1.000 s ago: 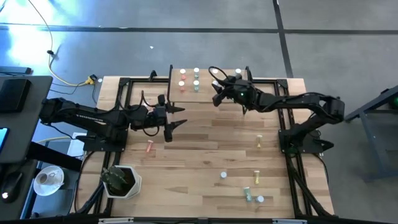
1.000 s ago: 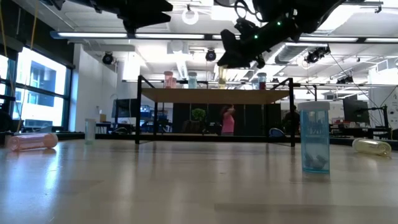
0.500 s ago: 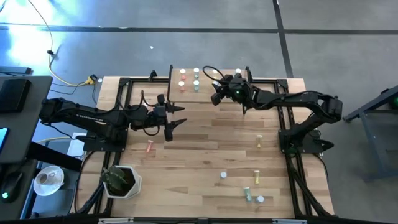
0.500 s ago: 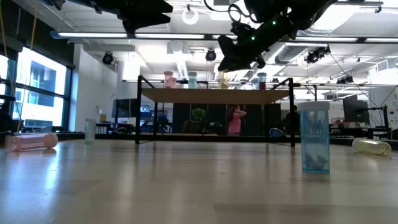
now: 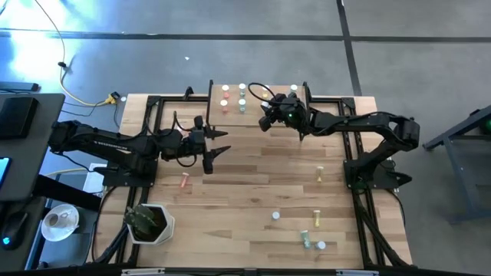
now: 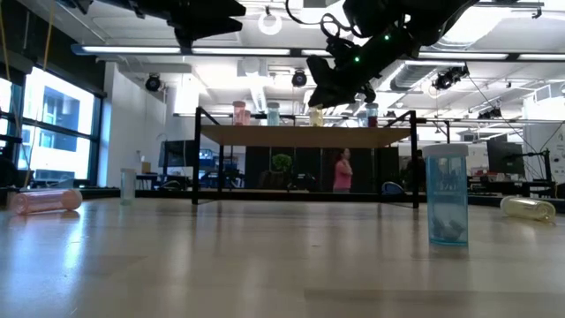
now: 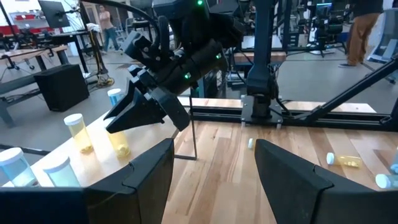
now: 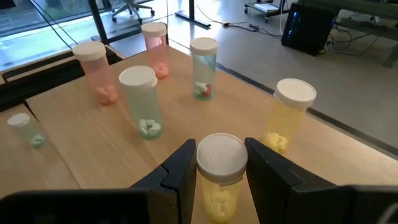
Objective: Pick and place medicine bottles onto shelf by color
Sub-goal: Put the yellow medicine bottle on the shelf
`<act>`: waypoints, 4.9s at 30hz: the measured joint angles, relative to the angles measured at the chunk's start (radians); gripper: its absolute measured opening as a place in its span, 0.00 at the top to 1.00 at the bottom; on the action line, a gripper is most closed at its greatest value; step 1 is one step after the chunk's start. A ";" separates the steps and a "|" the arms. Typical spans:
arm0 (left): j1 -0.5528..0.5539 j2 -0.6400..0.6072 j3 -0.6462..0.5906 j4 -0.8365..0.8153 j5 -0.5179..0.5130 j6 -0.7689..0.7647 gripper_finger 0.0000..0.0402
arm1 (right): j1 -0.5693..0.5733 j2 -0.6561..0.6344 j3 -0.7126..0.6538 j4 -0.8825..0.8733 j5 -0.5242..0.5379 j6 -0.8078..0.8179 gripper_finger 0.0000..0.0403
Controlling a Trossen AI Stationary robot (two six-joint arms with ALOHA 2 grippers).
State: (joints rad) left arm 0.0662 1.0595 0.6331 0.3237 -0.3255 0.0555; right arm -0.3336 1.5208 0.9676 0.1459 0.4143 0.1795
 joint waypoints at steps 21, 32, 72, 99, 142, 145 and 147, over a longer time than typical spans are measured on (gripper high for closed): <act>0.000 0.000 0.000 0.011 0.000 0.027 0.46 | 0.000 0.000 0.000 -0.015 -0.004 0.027 0.67; 0.000 0.000 0.000 0.012 0.000 0.027 0.46 | 0.000 -0.007 0.000 -0.016 -0.007 0.025 0.58; 0.000 0.000 0.000 0.008 -0.004 0.035 0.46 | 0.169 -0.320 -0.001 -0.234 -0.083 -0.135 0.57; -0.001 0.000 0.000 0.006 -0.004 0.031 0.46 | 0.615 -0.352 -0.044 -0.699 0.399 0.131 0.57; -0.001 0.000 0.000 -0.069 0.000 0.026 0.46 | 0.956 -0.539 -0.216 -1.441 0.514 1.246 0.57; -0.001 0.000 0.000 -0.069 0.000 0.026 0.46 | 0.956 -0.603 -0.216 -1.442 0.468 1.268 0.57; -0.001 0.000 0.000 -0.069 0.000 0.026 0.46 | 0.956 -0.638 -0.216 -1.444 0.438 1.289 0.57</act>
State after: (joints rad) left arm 0.0649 1.0599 0.6334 0.2550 -0.3252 0.0814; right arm 0.6220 0.8823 0.7521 -1.2977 0.8528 1.4683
